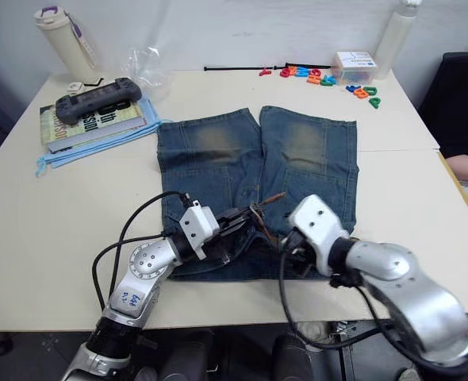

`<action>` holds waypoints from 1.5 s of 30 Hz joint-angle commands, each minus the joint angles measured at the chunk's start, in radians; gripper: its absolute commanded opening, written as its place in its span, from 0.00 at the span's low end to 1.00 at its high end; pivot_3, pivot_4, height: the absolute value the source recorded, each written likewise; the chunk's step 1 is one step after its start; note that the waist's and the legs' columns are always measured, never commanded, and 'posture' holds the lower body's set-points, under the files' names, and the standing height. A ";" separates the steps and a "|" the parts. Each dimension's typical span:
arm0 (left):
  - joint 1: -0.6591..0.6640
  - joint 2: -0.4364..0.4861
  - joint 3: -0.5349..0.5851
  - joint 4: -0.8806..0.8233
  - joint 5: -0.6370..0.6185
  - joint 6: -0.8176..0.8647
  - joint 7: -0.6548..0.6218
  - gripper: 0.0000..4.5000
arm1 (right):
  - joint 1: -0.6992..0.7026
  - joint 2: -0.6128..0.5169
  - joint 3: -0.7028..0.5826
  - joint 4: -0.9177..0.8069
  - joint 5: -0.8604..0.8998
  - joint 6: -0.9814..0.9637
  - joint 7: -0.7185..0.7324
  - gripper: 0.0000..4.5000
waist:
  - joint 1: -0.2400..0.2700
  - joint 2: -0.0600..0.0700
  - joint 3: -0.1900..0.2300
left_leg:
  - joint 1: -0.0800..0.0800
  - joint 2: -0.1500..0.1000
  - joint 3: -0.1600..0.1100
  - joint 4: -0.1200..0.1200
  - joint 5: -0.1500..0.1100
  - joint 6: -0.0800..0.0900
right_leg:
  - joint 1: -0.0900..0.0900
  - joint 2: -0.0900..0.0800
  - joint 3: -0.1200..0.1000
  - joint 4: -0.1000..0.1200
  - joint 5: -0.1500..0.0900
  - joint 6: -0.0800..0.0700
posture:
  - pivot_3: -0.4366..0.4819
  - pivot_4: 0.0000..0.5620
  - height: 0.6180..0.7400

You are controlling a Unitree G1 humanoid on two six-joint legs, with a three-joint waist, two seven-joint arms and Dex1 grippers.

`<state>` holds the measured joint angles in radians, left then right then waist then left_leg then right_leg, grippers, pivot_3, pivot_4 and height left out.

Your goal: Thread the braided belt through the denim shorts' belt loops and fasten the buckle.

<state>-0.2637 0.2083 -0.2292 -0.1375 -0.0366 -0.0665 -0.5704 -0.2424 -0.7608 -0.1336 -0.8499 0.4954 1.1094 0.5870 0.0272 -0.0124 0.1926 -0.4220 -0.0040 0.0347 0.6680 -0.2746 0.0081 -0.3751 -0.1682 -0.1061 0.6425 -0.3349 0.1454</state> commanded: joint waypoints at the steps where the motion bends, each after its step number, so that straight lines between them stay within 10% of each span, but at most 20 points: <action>1: -0.007 -0.009 -0.010 -0.005 -0.018 -0.027 -0.007 0.00 | -0.070 -0.055 -0.081 -0.072 0.059 -0.007 0.034 0.92 | -0.002 0.000 0.000 | 0.000 0.000 0.000 0.000 0.000 0.000 | 0.000 0.000 0.000 0.000 0.000 0.000 | 0.48 0.27 0.54; 8: -0.014 -0.014 -0.018 0.001 -0.018 -0.029 -0.012 0.00 | -0.115 -0.324 0.213 0.000 -0.323 -0.399 0.035 0.92 | -0.002 0.000 0.000 | 0.000 0.000 0.002 0.000 0.000 0.000 | 0.000 0.000 0.000 -0.001 0.000 0.000 | 0.48 0.27 0.54; 21: -0.018 -0.017 -0.025 0.002 -0.013 -0.032 -0.012 0.00 | -0.192 -0.232 0.429 0.129 -0.690 -0.642 0.051 0.92 | -0.002 -0.001 0.000 | 0.000 0.000 0.002 0.001 0.001 -0.001 | 0.000 0.000 -0.001 0.000 0.000 0.000 | 0.48 0.27 0.54; 31: -0.028 -0.014 -0.022 0.025 -0.009 -0.047 -0.016 0.00 | -0.173 -0.172 0.427 0.133 -0.753 -0.654 0.114 0.07 | -0.003 -0.001 0.000 | 0.000 0.000 0.002 0.001 0.001 -0.001 | 0.000 0.000 -0.001 0.000 0.000 0.000 | 0.48 0.27 0.54; 35: -0.046 -0.001 -0.011 0.043 -0.004 -0.045 -0.019 0.00 | -0.170 -0.154 0.422 0.148 -0.781 -0.657 0.123 0.02 | -0.003 -0.001 0.000 | 0.000 0.000 0.002 0.002 0.001 -0.001 | 0.000 0.000 -0.001 0.001 0.000 0.000 | 0.48 0.27 0.54; 42: -0.045 0.090 0.054 -0.058 -0.135 0.081 -0.123 0.63 | -0.149 -0.118 0.419 0.183 -0.830 -0.650 0.118 0.00 | -0.007 -0.001 0.000 | 0.000 0.000 0.001 0.002 0.001 -0.001 | 0.000 0.000 -0.001 0.001 0.000 0.000 | 0.48 0.27 0.54; 45: -0.004 0.181 0.124 -0.164 -0.295 0.229 -0.204 0.63 | -0.138 -0.100 0.410 0.182 -0.847 -0.642 0.116 0.00 | -0.009 0.000 0.000 | 0.000 0.000 0.001 0.002 0.001 -0.001 | 0.000 0.000 -0.001 0.001 0.000 0.000 | 0.48 0.27 0.54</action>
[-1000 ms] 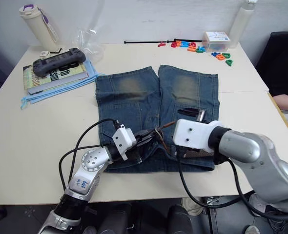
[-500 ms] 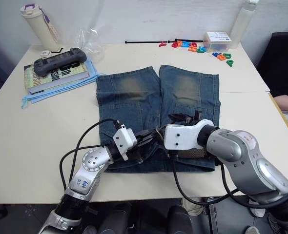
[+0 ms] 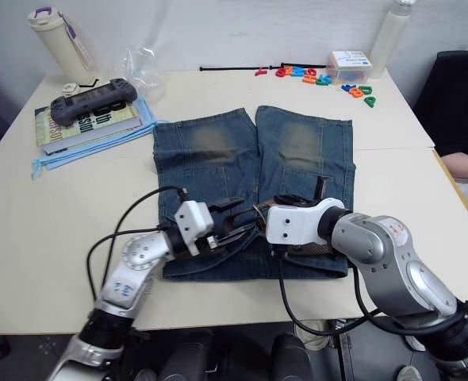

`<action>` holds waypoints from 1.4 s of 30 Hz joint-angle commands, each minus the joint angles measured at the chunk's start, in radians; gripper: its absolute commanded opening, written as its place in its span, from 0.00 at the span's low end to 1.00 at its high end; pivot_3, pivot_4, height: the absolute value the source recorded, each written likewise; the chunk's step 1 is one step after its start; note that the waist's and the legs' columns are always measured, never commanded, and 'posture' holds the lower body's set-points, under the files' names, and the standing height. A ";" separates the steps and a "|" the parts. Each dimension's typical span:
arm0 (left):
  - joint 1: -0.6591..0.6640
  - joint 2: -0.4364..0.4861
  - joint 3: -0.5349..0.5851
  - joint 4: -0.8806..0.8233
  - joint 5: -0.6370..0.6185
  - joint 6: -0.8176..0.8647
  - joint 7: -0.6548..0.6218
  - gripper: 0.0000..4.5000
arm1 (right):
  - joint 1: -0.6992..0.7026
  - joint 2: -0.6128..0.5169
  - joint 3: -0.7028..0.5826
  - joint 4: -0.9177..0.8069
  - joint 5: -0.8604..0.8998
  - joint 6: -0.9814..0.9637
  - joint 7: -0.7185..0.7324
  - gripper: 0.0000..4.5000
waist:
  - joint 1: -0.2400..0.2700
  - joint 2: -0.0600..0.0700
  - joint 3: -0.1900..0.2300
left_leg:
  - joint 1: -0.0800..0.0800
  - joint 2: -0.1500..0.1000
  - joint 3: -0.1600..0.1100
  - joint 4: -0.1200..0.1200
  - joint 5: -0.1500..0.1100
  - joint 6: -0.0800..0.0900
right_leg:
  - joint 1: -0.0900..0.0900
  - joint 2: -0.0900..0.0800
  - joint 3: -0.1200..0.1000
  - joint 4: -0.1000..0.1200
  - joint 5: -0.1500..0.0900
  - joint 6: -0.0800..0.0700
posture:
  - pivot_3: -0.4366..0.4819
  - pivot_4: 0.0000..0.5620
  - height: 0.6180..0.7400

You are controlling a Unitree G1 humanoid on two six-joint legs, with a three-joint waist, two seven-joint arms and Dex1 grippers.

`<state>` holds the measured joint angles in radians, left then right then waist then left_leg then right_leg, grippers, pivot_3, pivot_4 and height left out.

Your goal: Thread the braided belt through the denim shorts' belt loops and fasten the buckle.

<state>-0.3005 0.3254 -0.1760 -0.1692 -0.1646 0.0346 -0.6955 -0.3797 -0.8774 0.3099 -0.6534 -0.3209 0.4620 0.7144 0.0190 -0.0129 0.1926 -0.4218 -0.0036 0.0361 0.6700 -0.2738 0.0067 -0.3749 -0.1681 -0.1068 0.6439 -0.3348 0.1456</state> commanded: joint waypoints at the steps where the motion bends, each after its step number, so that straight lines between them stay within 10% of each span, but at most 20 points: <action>1: 0.047 0.101 0.103 -0.162 -0.236 0.190 -0.111 0.63 | 0.003 0.023 -0.034 -0.015 -0.037 0.006 -0.012 0.00 | -0.002 0.000 0.000 | 0.000 0.000 0.000 0.000 0.000 0.000 | 0.000 0.000 0.000 0.000 0.000 0.000 | 0.48 0.27 0.54; 8: -0.039 0.309 0.301 0.047 -0.490 0.477 -0.266 0.63 | 0.017 0.062 -0.034 -0.027 -0.077 0.002 -0.012 0.00 | -0.003 0.000 0.000 | 0.001 0.000 -0.003 0.001 0.000 -0.001 | 0.000 0.001 0.001 0.000 0.000 0.000 | 0.48 0.27 0.54; 17: -0.232 0.221 0.124 0.524 -0.143 0.105 -0.281 0.63 | 0.072 0.067 -0.081 -0.054 -0.074 -0.059 -0.004 0.00 | 0.005 -0.001 0.000 | -0.001 -0.003 0.001 0.002 0.000 0.001 | 0.000 0.001 0.000 0.001 0.000 0.001 | 0.48 0.27 0.54; 42: -0.158 0.294 -0.007 0.725 0.078 -0.309 -0.397 0.63 | 0.194 -0.050 -0.450 -0.001 0.015 -0.192 0.048 0.00 | -0.001 -0.001 -0.003 | 0.003 0.001 0.003 0.003 0.000 0.000 | 0.000 0.001 0.001 0.003 0.000 0.000 | 0.48 0.27 0.54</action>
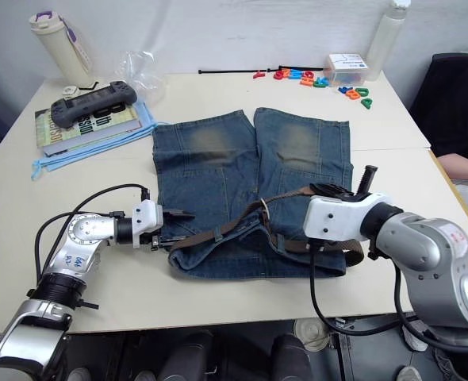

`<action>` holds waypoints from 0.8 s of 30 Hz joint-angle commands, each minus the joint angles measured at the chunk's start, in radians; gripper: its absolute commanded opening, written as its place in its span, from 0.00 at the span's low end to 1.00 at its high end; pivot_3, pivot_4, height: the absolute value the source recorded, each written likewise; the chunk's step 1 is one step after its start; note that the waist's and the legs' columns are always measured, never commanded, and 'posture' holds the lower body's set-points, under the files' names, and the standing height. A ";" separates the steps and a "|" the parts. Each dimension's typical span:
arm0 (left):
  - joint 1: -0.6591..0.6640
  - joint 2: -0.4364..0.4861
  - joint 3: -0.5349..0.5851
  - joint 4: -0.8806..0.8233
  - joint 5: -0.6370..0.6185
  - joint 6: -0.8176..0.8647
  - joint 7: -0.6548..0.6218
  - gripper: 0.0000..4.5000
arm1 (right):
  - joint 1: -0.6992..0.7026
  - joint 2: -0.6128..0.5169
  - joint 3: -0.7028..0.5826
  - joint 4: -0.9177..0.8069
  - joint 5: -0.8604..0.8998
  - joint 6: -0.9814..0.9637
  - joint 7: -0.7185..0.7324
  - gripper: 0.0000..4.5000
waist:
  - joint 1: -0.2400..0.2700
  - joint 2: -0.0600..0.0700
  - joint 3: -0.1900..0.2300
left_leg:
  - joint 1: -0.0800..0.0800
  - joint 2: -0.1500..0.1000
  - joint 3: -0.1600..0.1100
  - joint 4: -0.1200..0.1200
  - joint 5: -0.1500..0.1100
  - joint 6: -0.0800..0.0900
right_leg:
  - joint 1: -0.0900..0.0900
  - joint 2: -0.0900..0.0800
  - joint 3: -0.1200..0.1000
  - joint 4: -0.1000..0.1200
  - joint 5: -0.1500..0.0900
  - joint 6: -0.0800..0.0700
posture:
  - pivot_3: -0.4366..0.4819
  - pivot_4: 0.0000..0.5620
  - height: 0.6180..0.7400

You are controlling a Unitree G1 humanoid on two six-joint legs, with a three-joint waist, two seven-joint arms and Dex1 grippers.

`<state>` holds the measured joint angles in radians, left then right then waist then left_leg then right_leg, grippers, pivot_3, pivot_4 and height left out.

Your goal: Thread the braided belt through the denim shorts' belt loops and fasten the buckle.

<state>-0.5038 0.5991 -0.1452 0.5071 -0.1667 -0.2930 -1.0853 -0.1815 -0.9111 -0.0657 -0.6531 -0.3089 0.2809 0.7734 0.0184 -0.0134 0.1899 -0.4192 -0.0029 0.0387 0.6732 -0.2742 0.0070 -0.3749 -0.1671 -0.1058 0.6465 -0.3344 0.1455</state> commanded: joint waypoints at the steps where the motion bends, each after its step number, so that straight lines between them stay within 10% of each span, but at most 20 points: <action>1: 0.045 0.020 -0.039 0.049 0.082 0.017 -0.007 0.63 | -0.003 -0.017 -0.082 -0.003 0.009 -0.012 -0.009 0.00 | 0.000 0.000 0.000 | 0.000 0.000 0.000 0.000 0.000 0.000 | 0.000 0.000 0.000 0.000 0.000 0.000 | 0.48 0.27 0.54; 12: 0.038 0.012 -0.045 0.059 0.092 -0.004 -0.001 0.63 | 0.023 -0.071 -0.165 0.031 0.008 -0.043 0.004 0.00 | 0.002 0.000 0.000 | 0.000 0.000 0.000 0.001 0.000 0.000 | 0.000 0.000 0.000 0.000 0.000 0.000 | 0.48 0.27 0.54; 24: -0.005 -0.056 0.045 -0.088 0.003 0.084 0.108 0.63 | -0.133 0.083 0.174 -0.086 0.001 0.058 0.020 0.00 | 0.006 0.002 -0.002 | -0.002 0.000 -0.002 0.005 -0.001 0.001 | -0.001 -0.001 0.000 0.001 0.000 0.000 | 0.48 0.27 0.54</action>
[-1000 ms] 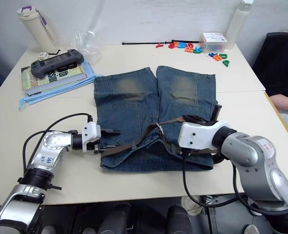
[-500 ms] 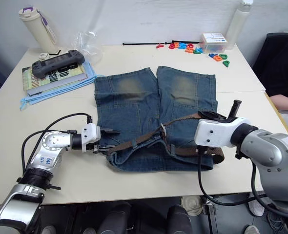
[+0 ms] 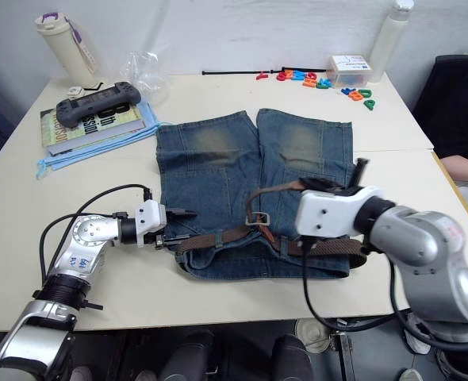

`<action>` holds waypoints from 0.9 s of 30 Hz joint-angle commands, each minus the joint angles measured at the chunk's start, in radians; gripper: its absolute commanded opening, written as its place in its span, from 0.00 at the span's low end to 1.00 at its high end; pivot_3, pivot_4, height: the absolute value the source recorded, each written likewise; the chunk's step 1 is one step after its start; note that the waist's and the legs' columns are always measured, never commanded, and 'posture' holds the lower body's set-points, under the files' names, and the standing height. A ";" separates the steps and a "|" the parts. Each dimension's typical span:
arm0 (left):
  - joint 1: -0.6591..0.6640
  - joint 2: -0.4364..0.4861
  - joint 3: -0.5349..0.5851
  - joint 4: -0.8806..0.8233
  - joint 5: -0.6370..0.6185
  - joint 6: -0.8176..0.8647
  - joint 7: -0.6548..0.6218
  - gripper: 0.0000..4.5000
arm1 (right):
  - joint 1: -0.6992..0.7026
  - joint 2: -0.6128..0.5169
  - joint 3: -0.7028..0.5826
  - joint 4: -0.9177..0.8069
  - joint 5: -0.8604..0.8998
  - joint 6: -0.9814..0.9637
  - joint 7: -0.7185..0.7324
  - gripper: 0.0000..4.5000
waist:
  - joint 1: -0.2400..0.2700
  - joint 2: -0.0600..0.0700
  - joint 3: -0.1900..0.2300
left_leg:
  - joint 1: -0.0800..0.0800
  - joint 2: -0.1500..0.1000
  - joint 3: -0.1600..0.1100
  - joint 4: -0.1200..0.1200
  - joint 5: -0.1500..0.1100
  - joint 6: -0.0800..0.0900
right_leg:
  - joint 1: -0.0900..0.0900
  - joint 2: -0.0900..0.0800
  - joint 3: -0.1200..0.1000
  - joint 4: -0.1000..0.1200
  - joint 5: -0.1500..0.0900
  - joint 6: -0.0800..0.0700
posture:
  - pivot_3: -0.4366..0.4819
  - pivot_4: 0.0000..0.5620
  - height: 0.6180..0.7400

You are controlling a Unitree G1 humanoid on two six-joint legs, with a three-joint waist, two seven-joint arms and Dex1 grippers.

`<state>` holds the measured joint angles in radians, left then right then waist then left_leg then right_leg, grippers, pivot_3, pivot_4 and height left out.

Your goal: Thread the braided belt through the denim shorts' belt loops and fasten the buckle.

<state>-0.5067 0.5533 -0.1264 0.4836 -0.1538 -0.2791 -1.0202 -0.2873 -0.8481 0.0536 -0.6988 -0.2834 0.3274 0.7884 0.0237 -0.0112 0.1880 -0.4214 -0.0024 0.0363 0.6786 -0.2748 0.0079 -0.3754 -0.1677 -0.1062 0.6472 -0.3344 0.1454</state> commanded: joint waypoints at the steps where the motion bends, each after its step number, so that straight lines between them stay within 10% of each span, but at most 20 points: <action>1: -0.005 -0.014 0.038 -0.092 -0.024 0.092 0.051 0.63 | -0.036 0.028 0.076 -0.037 -0.031 0.015 0.008 0.00 | 0.002 0.000 0.000 | -0.001 0.000 0.000 0.001 0.000 0.000 | 0.000 0.000 0.000 0.001 0.000 0.000 | 0.48 0.27 0.54; 9: -0.018 -0.013 0.126 -0.344 -0.215 0.386 0.039 0.63 | -0.081 0.062 0.154 0.009 -0.064 0.020 0.013 0.00 | -0.002 -0.003 0.002 | -0.002 0.000 -0.001 0.001 -0.001 0.001 | 0.000 0.000 0.000 0.004 0.000 0.000 | 0.48 0.27 0.54; 15: -0.090 -0.026 0.139 -0.488 -0.376 0.640 0.020 0.99 | -0.115 0.077 0.170 0.044 -0.077 0.002 0.009 0.00 | -0.005 -0.003 0.002 | -0.001 0.000 -0.001 0.001 -0.001 0.001 | 0.000 0.000 0.000 0.004 0.000 0.000 | 0.48 0.27 0.54; 27: -0.128 -0.101 -0.046 -0.497 -0.127 0.536 0.104 0.99 | -0.135 0.095 0.175 0.049 -0.093 -0.005 0.019 0.00 | -0.002 -0.003 0.003 | -0.001 -0.001 0.001 0.001 -0.001 0.001 | 0.000 0.000 0.000 0.004 0.000 0.000 | 0.48 0.27 0.54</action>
<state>-0.6175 0.4585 -0.1668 0.0084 -0.3083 0.2867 -0.9379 -0.4123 -0.7568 0.2346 -0.6230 -0.3691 0.3291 0.8047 0.0221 -0.0147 0.1905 -0.4229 -0.0038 0.0374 0.6800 -0.2756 0.0085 -0.3754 -0.1672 -0.1062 0.6506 -0.3344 0.1456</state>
